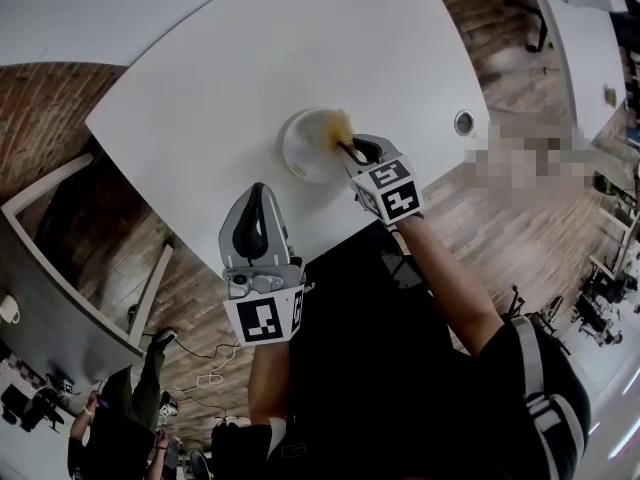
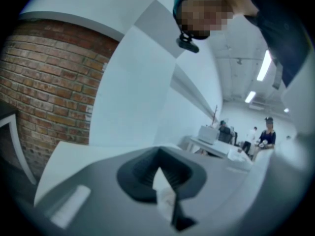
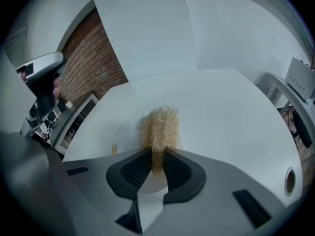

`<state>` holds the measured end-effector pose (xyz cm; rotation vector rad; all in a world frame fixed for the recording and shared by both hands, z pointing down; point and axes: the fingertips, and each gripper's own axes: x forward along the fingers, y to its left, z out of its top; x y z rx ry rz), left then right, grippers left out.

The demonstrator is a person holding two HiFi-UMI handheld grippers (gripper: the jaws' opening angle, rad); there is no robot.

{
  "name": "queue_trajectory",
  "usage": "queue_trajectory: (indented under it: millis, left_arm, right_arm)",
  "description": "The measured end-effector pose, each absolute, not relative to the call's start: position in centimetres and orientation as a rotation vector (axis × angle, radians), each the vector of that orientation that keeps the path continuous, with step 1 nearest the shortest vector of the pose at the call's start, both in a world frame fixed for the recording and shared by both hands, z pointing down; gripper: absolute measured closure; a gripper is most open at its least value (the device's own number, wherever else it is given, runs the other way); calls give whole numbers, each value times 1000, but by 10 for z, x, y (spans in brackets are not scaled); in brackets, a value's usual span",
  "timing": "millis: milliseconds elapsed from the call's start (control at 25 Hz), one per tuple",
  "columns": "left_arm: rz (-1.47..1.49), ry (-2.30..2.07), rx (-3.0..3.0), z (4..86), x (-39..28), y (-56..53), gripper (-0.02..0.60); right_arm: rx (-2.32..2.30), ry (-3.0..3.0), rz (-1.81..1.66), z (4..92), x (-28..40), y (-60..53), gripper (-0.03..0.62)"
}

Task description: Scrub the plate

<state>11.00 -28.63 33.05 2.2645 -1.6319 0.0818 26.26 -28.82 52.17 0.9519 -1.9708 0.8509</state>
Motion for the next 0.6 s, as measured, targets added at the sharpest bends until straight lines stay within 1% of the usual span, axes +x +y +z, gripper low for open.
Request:
queue_trajectory:
  millis: [600]
  left_arm:
    - [60,-1713,2193,330,81,-272,577]
  right_arm:
    - [707,-2045,801,520,186,-251,533]
